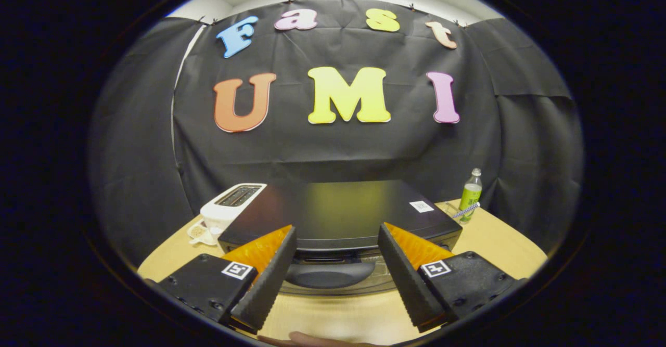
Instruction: Open the toaster oven, put the food inside, and close the toaster oven door.
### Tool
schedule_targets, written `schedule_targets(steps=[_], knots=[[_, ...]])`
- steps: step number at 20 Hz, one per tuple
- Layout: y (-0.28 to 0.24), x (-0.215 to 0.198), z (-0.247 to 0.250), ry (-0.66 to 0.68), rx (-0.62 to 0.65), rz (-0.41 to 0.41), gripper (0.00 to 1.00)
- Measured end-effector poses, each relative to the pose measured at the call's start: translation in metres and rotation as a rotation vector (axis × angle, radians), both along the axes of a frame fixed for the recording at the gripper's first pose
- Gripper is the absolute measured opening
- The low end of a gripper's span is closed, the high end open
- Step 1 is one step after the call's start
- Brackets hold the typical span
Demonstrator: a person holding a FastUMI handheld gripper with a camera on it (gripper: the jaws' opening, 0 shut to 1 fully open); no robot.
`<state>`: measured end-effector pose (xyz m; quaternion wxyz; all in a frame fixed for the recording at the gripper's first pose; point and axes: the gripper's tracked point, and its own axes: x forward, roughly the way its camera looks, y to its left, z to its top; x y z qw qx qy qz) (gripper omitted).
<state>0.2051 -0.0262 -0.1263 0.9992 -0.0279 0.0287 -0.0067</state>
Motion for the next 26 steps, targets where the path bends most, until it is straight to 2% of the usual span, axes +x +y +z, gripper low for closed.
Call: schedule_targets(steps=[3,8,13,14,26], knots=[[0.005,0.012,-0.017,0.045,0.021,0.024,1.0],[0.005,0.012,-0.017,0.0,-0.017,0.001,1.0],[0.007,0.011,-0.023,0.0,-0.012,0.018,1.0],[0.005,0.009,-0.033,0.035,-0.018,0.013,1.0],[0.003,-0.018,-0.045,0.05,-0.029,0.018,1.0]])
